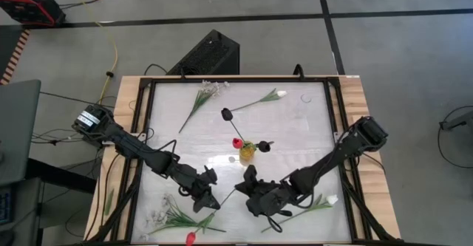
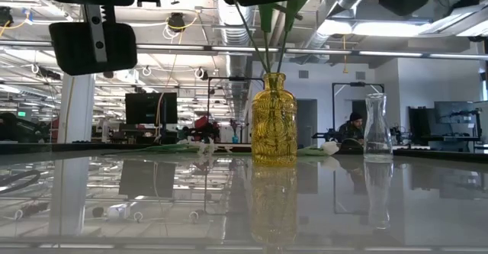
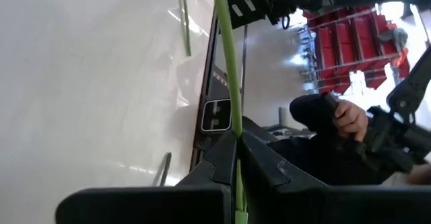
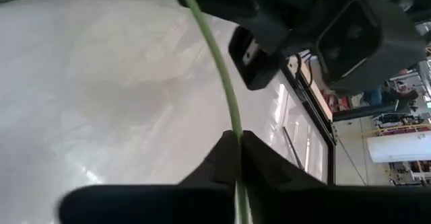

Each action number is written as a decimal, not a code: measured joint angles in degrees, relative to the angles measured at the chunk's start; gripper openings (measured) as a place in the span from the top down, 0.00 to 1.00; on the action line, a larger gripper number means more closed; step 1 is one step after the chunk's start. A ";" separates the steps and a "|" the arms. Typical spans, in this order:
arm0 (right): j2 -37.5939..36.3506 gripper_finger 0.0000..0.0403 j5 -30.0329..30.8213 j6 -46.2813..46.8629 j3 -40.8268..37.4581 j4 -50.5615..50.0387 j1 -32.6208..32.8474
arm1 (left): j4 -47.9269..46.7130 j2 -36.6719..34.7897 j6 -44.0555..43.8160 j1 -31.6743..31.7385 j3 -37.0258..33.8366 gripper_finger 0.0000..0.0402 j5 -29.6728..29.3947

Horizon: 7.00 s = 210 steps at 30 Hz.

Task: Sort flowers into vase by color
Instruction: Put the red tulip into the yellow vase

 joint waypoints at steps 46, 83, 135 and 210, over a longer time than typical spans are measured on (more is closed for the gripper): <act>-0.07 0.94 -21.78 32.10 -21.33 67.98 -6.12 | 42.59 -5.75 76.02 -3.61 -10.08 0.76 -25.88; -0.17 0.74 -14.91 32.48 -21.31 63.18 -6.28 | 44.92 -5.73 69.70 -2.02 -10.08 1.00 -26.86; -19.58 0.67 -4.46 57.70 -21.35 -4.41 -0.44 | 39.54 -7.68 70.66 11.82 -10.08 1.00 -33.31; -18.86 0.67 -16.60 44.18 -41.20 31.43 -16.53 | 1.13 -9.35 53.32 17.87 3.72 1.00 -28.76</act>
